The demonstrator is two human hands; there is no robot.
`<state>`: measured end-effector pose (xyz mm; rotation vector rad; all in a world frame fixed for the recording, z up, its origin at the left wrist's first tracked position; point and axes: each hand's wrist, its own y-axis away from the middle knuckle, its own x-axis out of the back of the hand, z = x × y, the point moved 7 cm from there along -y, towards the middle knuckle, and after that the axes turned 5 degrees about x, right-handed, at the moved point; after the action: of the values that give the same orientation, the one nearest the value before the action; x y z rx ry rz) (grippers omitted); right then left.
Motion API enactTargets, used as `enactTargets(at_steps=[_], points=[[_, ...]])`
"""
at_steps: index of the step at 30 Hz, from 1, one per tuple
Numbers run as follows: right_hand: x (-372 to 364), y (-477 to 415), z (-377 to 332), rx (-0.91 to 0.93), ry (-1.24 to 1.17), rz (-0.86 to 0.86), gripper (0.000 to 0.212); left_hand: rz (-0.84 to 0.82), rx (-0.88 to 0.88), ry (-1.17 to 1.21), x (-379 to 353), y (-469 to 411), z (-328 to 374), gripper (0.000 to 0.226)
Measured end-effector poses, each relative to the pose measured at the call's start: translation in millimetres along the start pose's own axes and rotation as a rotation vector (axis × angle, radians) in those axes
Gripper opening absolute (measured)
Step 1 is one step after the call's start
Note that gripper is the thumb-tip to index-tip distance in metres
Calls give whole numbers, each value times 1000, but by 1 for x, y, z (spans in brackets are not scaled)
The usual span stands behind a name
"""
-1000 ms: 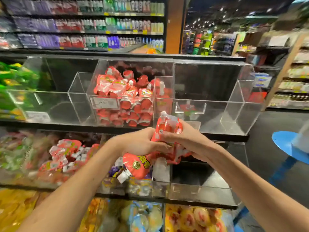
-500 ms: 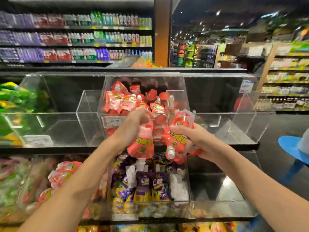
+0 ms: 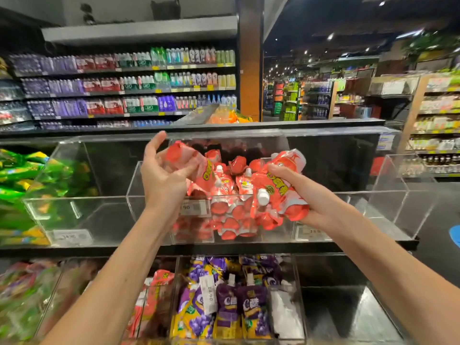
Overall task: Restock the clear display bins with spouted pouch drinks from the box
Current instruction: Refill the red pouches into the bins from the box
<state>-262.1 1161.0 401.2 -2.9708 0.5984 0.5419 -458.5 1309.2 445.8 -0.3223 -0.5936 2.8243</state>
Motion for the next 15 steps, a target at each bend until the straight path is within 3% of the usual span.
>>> enactTargets(at_steps=[4, 9, 12, 15], points=[[8, -14, -17, 53, 51, 37, 52, -60, -420, -346, -31, -21, 26, 44], [17, -24, -22, 64, 72, 49, 56, -230, -838, -653, -85, -37, 27, 42], [22, -25, -23, 56, 65, 61, 51, -353, -988, -812, -105, -43, 4, 52], [28, -25, -21, 53, 66, 80, 49, -408, -1036, -917, -113, -44, -18, 42]])
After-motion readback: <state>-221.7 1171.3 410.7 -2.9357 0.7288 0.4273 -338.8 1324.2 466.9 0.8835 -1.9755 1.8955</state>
